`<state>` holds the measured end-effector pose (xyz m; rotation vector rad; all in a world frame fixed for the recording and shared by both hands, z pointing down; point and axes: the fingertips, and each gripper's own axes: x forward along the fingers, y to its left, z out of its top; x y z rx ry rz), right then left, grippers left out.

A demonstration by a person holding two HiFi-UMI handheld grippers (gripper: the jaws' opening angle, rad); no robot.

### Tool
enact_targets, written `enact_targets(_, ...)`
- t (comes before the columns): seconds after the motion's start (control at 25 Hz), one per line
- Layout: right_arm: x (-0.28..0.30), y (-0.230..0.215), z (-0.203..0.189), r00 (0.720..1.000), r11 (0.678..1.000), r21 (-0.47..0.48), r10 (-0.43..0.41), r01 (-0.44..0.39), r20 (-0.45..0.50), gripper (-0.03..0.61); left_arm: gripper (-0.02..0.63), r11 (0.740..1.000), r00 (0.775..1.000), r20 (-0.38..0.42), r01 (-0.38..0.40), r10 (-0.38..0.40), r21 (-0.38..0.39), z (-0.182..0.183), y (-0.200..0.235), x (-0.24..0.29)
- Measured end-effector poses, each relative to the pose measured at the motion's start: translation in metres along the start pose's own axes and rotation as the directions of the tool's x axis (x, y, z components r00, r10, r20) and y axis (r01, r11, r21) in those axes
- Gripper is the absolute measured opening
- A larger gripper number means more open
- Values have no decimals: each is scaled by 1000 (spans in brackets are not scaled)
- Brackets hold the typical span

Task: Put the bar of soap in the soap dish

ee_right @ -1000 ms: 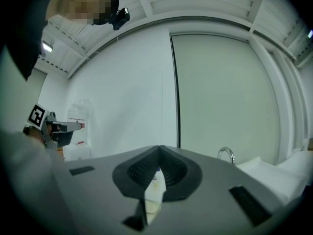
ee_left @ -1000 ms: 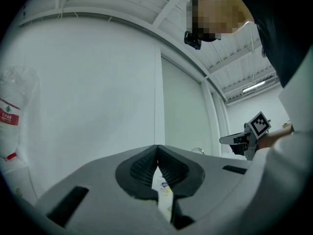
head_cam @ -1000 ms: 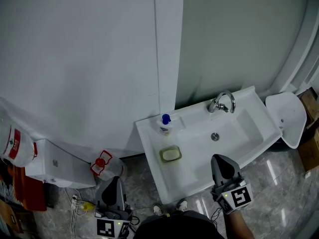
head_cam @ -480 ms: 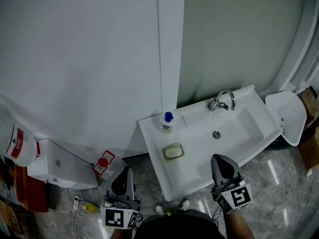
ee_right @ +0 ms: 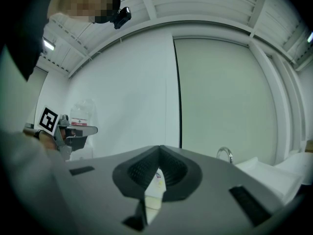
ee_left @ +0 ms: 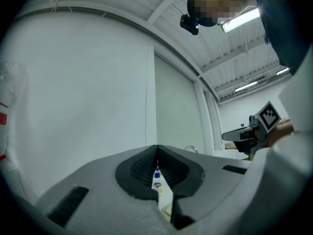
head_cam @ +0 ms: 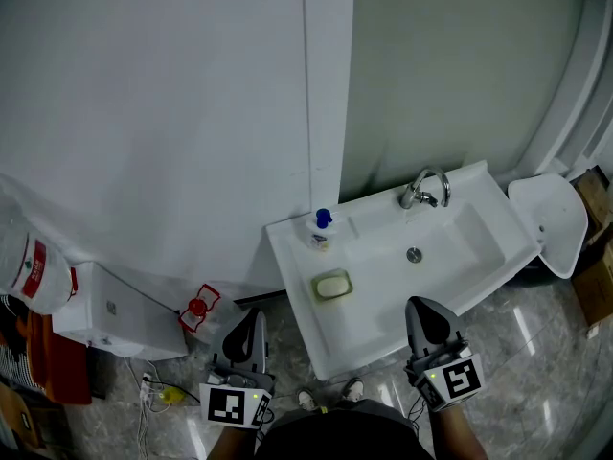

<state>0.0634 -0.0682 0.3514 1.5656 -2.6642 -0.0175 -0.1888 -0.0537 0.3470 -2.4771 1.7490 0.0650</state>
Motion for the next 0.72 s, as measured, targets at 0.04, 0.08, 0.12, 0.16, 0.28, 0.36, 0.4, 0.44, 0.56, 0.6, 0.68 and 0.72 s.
enact_targets(0.04,-2,0,0,1000,1000,0,-2,2,1,11,18,1000,1000,2,3,-3,1,0,-2,0)
enact_targets(0.08,-4,-1,-1,1000,1000,-1,-5,5,1,11,18,1000,1000,5,6,-6,3,1,-4,0)
enact_targets(0.12,-7,-2,-2,1000,1000,-2,-8,8,2,11,18,1000,1000,7,9,-9,3,1,-7,0)
enact_targets(0.16,-10,-3,-2,1000,1000,-4,-13,13,3,11,18,1000,1000,8,11,-11,4,1,-9,-1)
enact_targets(0.28,-17,-5,-3,1000,1000,-3,-18,18,0,11,18,1000,1000,9,20,-20,7,3,-16,-2)
enact_targets(0.36,-22,-7,-4,1000,1000,-1,-26,26,3,11,18,1000,1000,9,23,-23,8,3,-19,-4)
enact_targets(0.4,-24,-8,-4,1000,1000,-1,-28,28,3,11,18,1000,1000,9,24,-24,8,4,-21,-4)
enact_targets(0.44,-26,-8,-4,1000,1000,-1,-30,30,4,11,18,1000,1000,9,26,-26,9,4,-23,-5)
enact_targets(0.56,-31,-10,-5,999,999,-5,-33,33,8,11,18,999,999,14,31,-31,13,6,-27,-6)
enact_targets(0.6,-32,-11,-5,999,999,-7,-35,35,11,11,18,999,999,16,32,-32,14,7,-28,-6)
enact_targets(0.68,-35,-11,-5,999,999,-7,-35,36,12,11,18,999,999,18,32,-32,16,9,-30,-8)
enact_targets(0.72,-36,-10,-6,999,999,-5,-35,35,12,11,18,999,999,18,32,-32,17,9,-31,-9)
